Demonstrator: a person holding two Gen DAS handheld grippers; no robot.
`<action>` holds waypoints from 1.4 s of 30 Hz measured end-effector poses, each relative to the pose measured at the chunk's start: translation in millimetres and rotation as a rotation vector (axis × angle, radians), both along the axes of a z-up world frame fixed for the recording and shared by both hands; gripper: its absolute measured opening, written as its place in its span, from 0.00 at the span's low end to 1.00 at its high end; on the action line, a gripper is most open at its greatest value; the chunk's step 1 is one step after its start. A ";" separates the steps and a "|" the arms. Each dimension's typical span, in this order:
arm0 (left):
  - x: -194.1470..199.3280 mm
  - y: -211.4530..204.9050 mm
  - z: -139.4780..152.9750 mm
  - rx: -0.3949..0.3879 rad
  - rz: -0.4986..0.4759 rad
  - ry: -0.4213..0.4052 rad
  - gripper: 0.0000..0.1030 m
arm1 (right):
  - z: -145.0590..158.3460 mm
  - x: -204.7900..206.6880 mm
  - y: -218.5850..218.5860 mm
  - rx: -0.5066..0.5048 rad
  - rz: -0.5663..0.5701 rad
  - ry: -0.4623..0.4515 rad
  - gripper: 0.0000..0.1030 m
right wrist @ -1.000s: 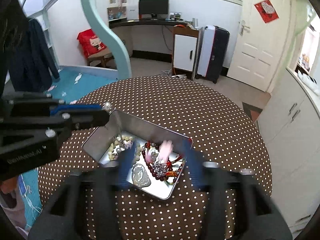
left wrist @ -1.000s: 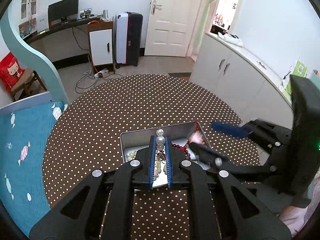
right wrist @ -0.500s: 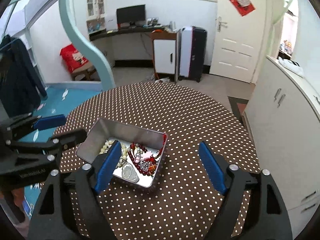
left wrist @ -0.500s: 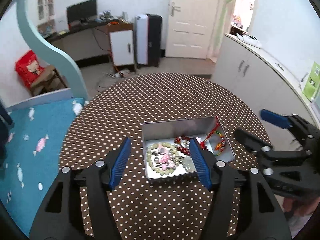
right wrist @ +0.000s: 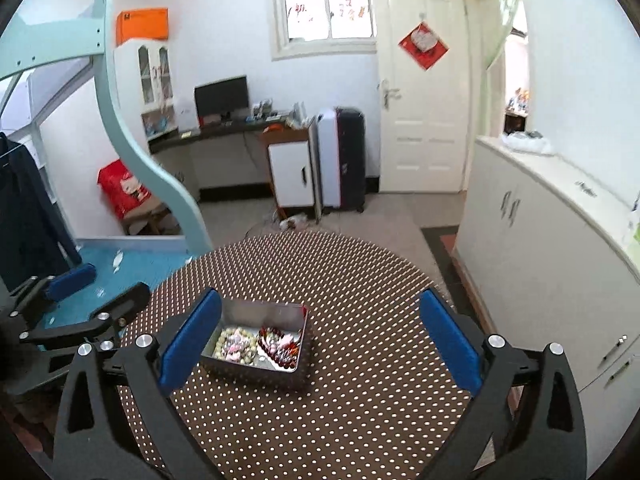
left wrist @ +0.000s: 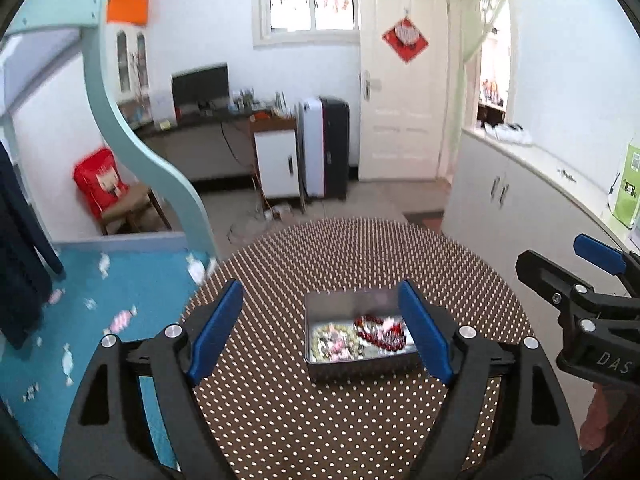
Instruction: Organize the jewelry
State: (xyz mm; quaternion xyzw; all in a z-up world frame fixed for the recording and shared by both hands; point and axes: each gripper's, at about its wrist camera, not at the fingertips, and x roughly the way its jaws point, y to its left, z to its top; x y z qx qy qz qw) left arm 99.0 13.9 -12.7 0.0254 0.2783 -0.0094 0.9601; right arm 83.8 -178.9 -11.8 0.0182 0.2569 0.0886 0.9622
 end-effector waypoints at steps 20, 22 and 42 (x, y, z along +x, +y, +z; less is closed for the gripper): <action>-66.0 -8.7 59.0 0.003 0.015 -0.207 0.79 | 37.9 -64.9 0.1 -0.075 -0.051 -0.247 0.93; -67.5 -8.9 59.1 0.004 0.019 -0.213 0.79 | 38.2 -65.5 -0.1 -0.080 -0.056 -0.253 0.93; -66.4 -8.3 47.7 -0.005 0.017 -0.158 0.79 | 29.6 -64.2 1.8 -0.108 -0.065 -0.212 0.93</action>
